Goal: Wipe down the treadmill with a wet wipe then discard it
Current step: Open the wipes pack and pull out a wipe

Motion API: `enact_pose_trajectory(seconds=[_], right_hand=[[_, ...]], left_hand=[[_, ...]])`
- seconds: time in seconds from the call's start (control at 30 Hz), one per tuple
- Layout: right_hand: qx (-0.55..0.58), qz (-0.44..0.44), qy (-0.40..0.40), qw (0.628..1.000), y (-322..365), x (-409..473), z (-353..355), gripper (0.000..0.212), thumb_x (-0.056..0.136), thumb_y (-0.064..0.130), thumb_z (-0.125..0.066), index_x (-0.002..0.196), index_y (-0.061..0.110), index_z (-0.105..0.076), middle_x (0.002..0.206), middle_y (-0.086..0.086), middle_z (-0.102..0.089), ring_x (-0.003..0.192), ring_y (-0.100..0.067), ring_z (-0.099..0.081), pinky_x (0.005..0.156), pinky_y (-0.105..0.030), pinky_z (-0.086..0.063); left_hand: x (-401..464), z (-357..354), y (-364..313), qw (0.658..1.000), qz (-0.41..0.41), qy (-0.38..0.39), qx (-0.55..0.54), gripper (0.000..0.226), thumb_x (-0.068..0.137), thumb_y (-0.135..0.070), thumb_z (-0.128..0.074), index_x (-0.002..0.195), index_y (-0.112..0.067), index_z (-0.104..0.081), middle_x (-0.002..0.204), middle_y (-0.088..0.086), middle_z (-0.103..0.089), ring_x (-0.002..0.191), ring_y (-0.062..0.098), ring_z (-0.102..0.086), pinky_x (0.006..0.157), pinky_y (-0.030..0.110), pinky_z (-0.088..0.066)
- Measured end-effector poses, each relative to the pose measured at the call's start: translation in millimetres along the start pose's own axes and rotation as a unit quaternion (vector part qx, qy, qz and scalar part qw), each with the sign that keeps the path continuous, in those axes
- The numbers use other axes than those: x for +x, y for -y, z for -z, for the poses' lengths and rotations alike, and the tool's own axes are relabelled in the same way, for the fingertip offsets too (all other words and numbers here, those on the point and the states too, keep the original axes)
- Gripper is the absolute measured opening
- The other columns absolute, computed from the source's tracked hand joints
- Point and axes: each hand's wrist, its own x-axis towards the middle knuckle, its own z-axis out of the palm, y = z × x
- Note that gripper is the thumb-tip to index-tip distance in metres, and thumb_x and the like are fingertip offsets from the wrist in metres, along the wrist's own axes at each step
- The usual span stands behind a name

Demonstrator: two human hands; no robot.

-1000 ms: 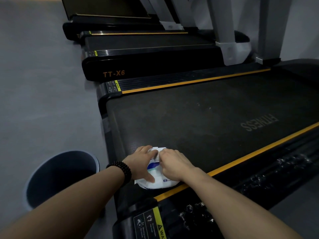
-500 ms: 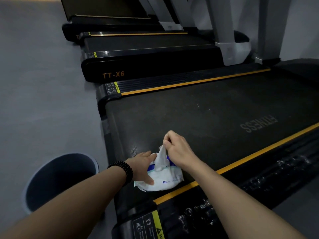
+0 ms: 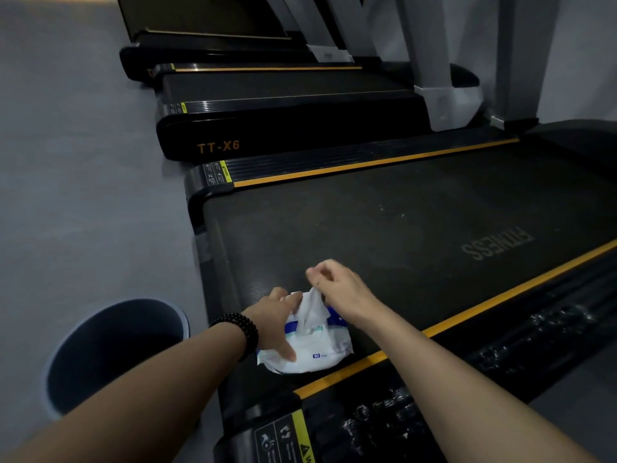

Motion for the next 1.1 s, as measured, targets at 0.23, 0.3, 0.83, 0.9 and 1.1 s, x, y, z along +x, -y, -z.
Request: enact_pose_trajectory(seconds=[0.23, 0.3, 0.83, 0.9, 1.1], right_hand=[[-0.166, 0.004, 0.060, 0.984, -11, -5, -9, 0.013, 0.083, 0.019, -0.069, 0.070, 0.021, -0.065, 0.075, 0.003, -0.066, 0.078, -0.017, -0.066, 0.074, -0.038, -0.057], [-0.104, -0.014, 0.038, 0.994, -7, -4, -7, 0.027, 0.086, 0.013, -0.064, 0.059, 0.017, -0.061, 0.066, -0.001, -0.064, 0.068, -0.015, -0.061, 0.067, -0.037, -0.053], [0.199, -0.004, -0.126, 0.972, 55, -15, 48, 0.023, 0.102, 0.023, -0.052, 0.084, 0.023, -0.066, 0.095, -0.007, -0.069, 0.095, -0.027, -0.067, 0.086, -0.051, -0.057], [0.210, -0.020, -0.136, 0.968, 52, -15, 53, 0.024, 0.102, 0.026, -0.050, 0.082, 0.025, -0.064, 0.097, -0.009, -0.069, 0.095, -0.030, -0.068, 0.085, -0.055, -0.057], [0.268, -0.073, -0.157, 0.948, 36, -19, 72, 0.017, 0.102, 0.029, -0.051, 0.091, 0.028, -0.064, 0.103, -0.007, -0.069, 0.096, -0.027, -0.068, 0.088, -0.055, -0.056]], left_hand=[[-2, 1, 0, 1.000, -0.006, -0.009, 0.002, 0.117, 0.057, -0.042, -0.090, 0.149, -0.031, -0.019, 0.143, 0.001, -0.025, 0.122, 0.025, -0.043, 0.099, 0.038, -0.047], [-3, 1, 0, 1.000, -0.003, -0.013, 0.008, 0.116, 0.057, -0.042, -0.089, 0.148, -0.030, -0.019, 0.142, 0.002, -0.025, 0.120, 0.026, -0.046, 0.097, 0.040, -0.049], [-11, 3, -5, 0.997, 0.009, -0.071, -0.014, 0.131, 0.056, -0.042, -0.091, 0.154, -0.033, -0.005, 0.152, 0.000, -0.018, 0.127, 0.022, -0.043, 0.101, 0.033, -0.047], [-16, 7, -8, 0.990, 0.005, -0.129, -0.062, 0.123, 0.062, -0.041, -0.089, 0.154, -0.034, -0.007, 0.148, -0.003, -0.025, 0.116, 0.015, -0.049, 0.094, 0.027, -0.048], [-35, 10, -20, 0.971, -0.027, -0.236, -0.024, 0.075, 0.081, -0.048, -0.071, 0.144, -0.032, -0.034, 0.122, -0.010, -0.052, 0.097, 0.006, -0.054, 0.083, 0.023, -0.049]])
